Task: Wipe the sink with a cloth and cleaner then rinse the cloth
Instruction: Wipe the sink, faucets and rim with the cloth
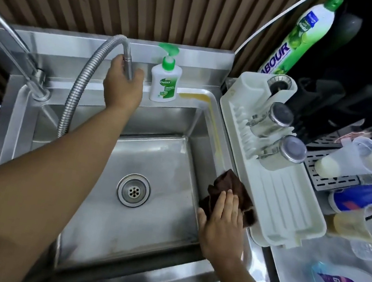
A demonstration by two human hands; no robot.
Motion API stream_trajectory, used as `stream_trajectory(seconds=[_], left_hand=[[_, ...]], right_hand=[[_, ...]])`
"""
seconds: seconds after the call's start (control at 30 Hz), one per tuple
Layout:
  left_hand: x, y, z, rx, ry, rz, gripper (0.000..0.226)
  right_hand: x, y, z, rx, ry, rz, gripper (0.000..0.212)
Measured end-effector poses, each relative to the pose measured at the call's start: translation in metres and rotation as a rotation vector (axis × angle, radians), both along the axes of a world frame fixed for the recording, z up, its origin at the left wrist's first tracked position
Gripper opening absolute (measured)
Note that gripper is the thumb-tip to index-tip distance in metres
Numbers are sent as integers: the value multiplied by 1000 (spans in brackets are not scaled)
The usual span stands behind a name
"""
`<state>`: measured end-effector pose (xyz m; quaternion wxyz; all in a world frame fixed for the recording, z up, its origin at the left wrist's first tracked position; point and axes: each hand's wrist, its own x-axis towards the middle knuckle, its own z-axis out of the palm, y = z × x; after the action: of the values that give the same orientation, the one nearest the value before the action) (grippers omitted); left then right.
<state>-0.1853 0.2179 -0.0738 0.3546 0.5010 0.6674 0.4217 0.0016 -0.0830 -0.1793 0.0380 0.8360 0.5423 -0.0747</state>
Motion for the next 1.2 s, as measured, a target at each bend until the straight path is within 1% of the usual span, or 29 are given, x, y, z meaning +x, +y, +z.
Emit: stream_trajectory(seconds=[0.07,0.13,0.23,0.33,0.4,0.47,0.53,0.57,0.7,0.8,0.87,0.97,1.03,1.1,1.2], left_hand=[[1,21,-17,-6,30,49,32],[3,23,-15,-47,78,68,26],[8,22,-4,-93,186,55,18],[8,30,-10,-121,241,32,23],[7,29,-9,-112,276,9,26],[6,29,-9,-105,271,-9,27],[4,31,-11,-96,261,-15,27],[3,33,-12,-96,244,-15,26],[1,37,-15,-103,216,-19,24],[0,37,-16,-91,208,-17,24],[-2,40,-19,-79,226,-18,24],[-5,43,-23,-65,227,-31,24],[-6,44,-24,-74,215,-41,23],[-6,44,-25,-71,226,-44,23],[-6,43,-24,-59,257,-42,25]], right_hand=[[3,35,-6,14,-6,9,69],[11,69,-8,2,-2,15,65],[20,106,-8,-47,14,29,67],[24,98,-6,-35,-45,83,77],[23,69,-8,-28,-104,131,77],[17,39,-8,-23,-95,118,77],[13,29,-7,-78,-58,65,87],[12,34,-7,-92,-53,47,89],[18,99,-9,-106,-92,57,78],[23,141,-8,-157,-121,85,77],[23,130,-5,-155,-149,125,78],[19,71,1,-146,-117,137,77],[13,23,5,-138,-113,106,78],[6,-15,10,-146,-101,59,84],[-1,-27,17,-182,-31,7,89]])
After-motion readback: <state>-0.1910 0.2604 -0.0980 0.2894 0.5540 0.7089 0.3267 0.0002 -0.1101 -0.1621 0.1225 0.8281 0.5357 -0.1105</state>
